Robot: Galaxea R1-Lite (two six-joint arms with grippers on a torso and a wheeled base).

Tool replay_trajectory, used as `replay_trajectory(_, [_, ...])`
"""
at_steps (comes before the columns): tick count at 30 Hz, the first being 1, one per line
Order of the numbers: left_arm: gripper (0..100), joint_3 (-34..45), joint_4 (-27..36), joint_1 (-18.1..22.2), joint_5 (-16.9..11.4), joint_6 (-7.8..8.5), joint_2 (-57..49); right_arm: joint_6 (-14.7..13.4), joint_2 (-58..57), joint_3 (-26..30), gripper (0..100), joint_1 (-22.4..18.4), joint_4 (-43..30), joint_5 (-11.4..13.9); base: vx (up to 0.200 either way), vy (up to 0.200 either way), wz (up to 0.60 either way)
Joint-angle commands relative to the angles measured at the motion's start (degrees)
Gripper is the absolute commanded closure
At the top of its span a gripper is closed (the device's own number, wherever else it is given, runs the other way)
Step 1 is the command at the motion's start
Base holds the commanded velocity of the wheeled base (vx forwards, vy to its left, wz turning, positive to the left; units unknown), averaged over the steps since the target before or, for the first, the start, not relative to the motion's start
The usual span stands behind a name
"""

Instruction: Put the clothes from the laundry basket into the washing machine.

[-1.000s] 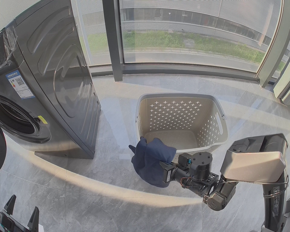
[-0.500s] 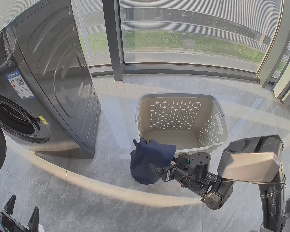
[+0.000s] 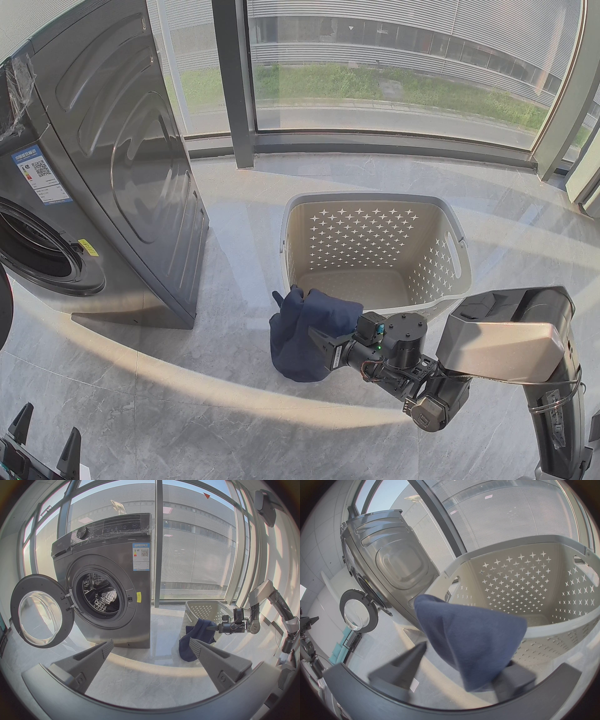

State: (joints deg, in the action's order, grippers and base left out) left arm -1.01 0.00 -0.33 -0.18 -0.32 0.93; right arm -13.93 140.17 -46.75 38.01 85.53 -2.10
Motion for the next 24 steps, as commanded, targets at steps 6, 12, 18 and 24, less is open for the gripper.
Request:
replay_trajectory(6, [0, 0.92, 0.0, -0.02, 0.01, -0.03, -0.66, -0.13, -0.95, 1.31, 100, 0.22, 2.63, 0.43, 0.0, 0.0, 0.0])
replay_trajectory(12, [0, 0.92, 0.0, -0.02, 0.01, -0.12, -0.66, -1.45, -11.06, 7.55, 100, 1.45, 2.71, 0.87, 0.0, 0.0, 0.0])
replay_trajectory(18, [0, 0.92, 0.0, -0.02, 0.01, -0.03, -0.66, -1.01, -27.23, 16.34, 100, 1.45, 1.83, 1.13, 0.0, 0.0, 0.0])
replay_trajectory(24, [0, 0.92, 0.0, -0.02, 0.01, 0.05, -0.66, -0.66, -39.88, 18.36, 100, 0.75, -4.67, 3.5, 0.0, 0.0, 0.0])
